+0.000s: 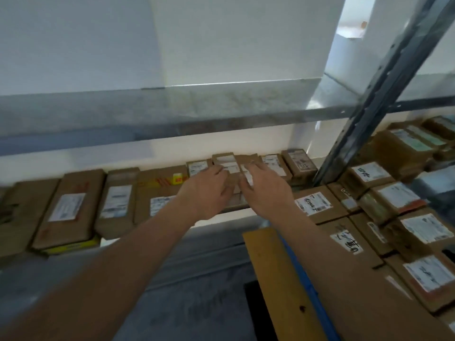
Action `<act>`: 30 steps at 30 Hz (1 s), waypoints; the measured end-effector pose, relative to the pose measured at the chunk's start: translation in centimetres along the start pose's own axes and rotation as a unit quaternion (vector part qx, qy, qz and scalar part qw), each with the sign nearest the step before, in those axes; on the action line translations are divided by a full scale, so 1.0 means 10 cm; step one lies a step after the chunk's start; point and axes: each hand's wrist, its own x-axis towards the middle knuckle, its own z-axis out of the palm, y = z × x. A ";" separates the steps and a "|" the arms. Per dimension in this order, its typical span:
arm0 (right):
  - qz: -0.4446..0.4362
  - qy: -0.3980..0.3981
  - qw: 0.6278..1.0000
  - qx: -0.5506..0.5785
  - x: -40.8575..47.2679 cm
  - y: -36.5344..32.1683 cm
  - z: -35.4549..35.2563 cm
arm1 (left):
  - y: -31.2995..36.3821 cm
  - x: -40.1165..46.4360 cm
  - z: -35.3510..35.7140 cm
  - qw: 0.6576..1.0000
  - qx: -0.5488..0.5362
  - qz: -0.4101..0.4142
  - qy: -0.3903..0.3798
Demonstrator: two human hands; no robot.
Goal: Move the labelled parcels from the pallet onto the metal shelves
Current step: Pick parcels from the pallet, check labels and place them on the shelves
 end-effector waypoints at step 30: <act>-0.333 -0.136 0.930 0.081 -0.21 -4.36 1.62 | -2.84 -3.72 -0.88 0.922 -0.008 -0.368 0.118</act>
